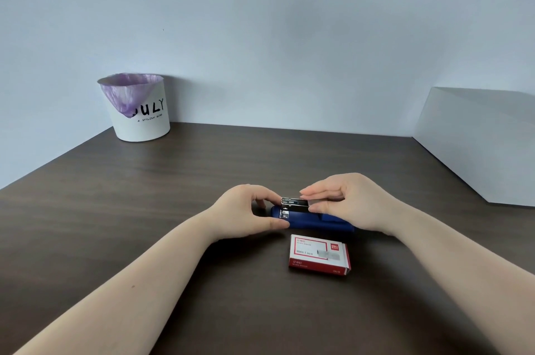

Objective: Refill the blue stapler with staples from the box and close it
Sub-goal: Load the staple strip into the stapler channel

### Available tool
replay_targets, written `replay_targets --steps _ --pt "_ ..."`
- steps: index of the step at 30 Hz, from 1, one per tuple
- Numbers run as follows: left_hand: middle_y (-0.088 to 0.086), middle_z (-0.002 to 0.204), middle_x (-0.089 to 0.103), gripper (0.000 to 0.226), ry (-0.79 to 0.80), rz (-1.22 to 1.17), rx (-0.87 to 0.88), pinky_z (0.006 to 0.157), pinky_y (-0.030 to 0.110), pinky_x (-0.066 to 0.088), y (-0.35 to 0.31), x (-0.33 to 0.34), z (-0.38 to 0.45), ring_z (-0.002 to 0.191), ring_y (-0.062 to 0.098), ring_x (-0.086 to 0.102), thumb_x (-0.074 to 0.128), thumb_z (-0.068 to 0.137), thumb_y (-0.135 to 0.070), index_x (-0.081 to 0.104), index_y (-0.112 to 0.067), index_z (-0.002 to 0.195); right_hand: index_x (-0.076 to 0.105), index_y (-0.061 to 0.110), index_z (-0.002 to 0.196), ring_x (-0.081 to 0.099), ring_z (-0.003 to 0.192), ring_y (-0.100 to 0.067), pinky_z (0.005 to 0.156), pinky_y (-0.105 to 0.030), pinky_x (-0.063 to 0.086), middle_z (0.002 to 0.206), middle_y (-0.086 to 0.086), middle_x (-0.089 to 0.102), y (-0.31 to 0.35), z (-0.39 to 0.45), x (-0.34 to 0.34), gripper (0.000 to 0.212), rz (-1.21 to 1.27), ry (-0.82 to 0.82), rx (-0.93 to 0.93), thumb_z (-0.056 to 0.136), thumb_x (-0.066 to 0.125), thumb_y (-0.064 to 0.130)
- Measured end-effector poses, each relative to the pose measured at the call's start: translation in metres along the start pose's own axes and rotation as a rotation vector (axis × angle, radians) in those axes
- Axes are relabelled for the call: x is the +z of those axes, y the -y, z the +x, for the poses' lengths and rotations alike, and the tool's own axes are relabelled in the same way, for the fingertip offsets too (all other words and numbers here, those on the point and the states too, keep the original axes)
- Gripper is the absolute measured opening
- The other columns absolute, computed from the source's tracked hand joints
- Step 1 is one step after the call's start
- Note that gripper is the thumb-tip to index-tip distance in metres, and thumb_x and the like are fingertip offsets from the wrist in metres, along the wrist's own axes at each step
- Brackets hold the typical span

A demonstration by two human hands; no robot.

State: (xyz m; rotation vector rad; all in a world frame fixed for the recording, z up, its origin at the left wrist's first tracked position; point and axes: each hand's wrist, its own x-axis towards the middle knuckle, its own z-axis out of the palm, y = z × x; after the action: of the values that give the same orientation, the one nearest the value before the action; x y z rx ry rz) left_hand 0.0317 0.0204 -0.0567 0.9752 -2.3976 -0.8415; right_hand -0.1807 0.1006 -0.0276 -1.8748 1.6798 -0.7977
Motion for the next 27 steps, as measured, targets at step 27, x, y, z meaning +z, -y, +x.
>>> replay_targets --steps 27 --pt "-0.01 0.095 0.069 0.037 0.012 0.014 -0.014 0.09 0.031 0.051 0.001 0.001 0.0 0.09 0.011 0.063 0.08 0.067 -0.04 0.069 -0.032 0.101 0.073 0.017 0.095 0.046 0.069 0.001 0.064 -0.006 0.033 0.072 0.016 0.05 0.017 -0.005 -0.005 0.019 -0.524 0.053 -0.132 0.09 0.055 0.021"
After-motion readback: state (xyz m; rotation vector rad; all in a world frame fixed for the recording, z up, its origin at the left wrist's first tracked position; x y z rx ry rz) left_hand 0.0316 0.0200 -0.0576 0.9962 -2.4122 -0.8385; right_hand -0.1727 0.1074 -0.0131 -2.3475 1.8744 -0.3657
